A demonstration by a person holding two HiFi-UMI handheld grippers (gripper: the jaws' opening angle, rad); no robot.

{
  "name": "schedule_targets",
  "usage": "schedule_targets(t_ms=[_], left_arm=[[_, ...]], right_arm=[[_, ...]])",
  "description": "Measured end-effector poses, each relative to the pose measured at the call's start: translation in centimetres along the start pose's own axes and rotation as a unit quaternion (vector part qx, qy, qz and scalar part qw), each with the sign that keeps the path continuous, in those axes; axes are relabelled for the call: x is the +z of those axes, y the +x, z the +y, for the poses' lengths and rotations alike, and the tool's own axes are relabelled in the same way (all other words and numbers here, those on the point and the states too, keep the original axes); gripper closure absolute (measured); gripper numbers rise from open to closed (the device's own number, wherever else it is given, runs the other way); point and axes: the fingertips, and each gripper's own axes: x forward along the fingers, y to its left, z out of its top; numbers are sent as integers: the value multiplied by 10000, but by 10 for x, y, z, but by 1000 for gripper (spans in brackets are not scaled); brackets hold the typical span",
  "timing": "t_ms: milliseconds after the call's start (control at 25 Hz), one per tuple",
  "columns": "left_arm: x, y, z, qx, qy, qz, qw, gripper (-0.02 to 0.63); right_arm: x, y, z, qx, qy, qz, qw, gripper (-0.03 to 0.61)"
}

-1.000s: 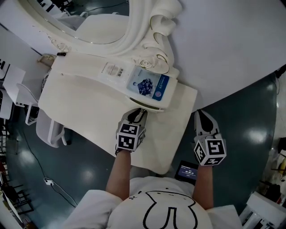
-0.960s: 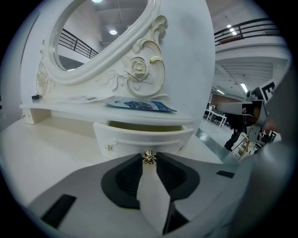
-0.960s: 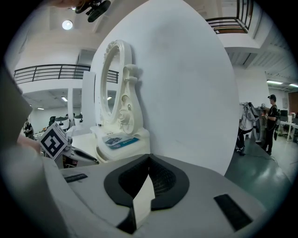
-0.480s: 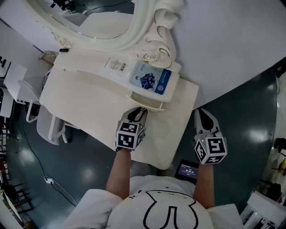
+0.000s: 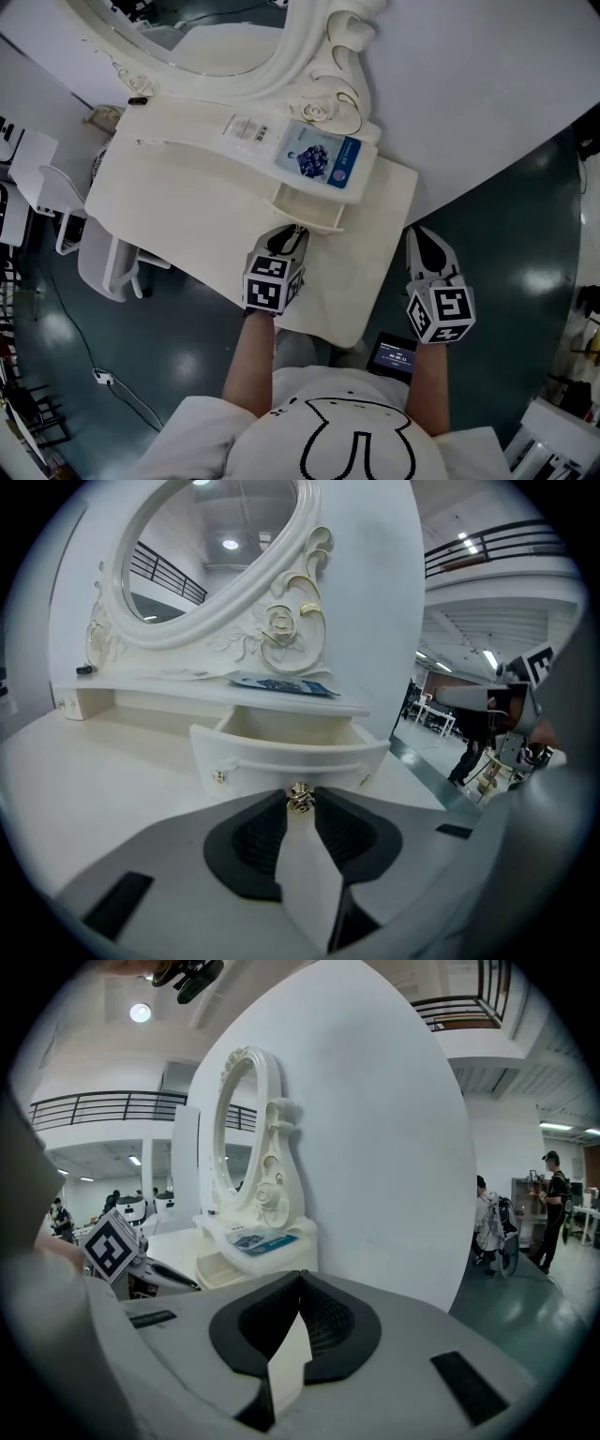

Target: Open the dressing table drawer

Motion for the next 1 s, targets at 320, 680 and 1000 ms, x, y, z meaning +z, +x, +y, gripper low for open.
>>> schedule_targets(t_ms=[320, 680, 1000], left_arm=[[-7, -8, -2, -21, 36, 36, 10000, 497], [-14, -17, -2, -32, 66, 69, 9999, 497], [-15, -18, -1, -48, 30, 38, 10000, 497]], right_arm=[[1, -5, 8, 6, -23, -23, 10000, 565], [3, -6, 20, 82, -53, -40, 9999, 565], [7, -10, 22, 42, -75, -85, 9999, 565]])
